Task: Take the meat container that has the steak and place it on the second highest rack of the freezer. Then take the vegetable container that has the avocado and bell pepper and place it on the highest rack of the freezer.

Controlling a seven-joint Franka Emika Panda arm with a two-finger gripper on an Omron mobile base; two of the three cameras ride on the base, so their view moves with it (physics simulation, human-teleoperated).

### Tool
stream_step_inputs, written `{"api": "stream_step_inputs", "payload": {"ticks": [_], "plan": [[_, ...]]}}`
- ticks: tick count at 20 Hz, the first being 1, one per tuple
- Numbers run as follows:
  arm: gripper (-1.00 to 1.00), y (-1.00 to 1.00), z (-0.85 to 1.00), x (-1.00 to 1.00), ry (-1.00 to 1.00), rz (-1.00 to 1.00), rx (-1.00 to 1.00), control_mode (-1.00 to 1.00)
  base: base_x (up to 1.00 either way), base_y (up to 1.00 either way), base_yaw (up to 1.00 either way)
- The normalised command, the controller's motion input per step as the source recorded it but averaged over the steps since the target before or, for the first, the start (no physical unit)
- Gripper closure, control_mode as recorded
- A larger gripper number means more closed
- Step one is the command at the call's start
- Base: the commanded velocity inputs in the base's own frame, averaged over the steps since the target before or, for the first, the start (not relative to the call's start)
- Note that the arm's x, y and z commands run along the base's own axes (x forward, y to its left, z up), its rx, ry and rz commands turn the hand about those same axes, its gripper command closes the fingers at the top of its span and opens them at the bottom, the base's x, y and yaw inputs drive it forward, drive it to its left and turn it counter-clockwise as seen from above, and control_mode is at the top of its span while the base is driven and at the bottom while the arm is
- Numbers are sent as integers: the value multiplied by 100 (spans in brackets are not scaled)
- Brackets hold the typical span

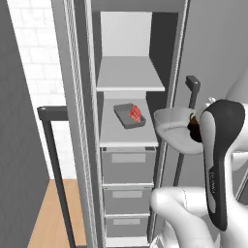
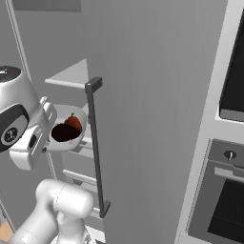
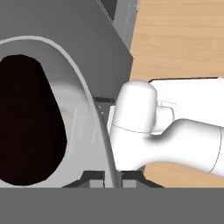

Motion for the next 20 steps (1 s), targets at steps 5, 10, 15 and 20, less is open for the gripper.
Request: {"api": "stream_step_inputs", "payload": {"ticks": [5, 10, 15, 20], "plan": [[100, 0, 0, 0, 0, 0, 0, 100, 34, 45, -14], [100, 0, 0, 0, 0, 0, 0, 100, 44, 25, -15], [100, 0, 0, 0, 0, 0, 0, 100, 52, 11, -13], [100, 0, 0, 0, 0, 0, 0, 100, 22, 35, -12]]}}
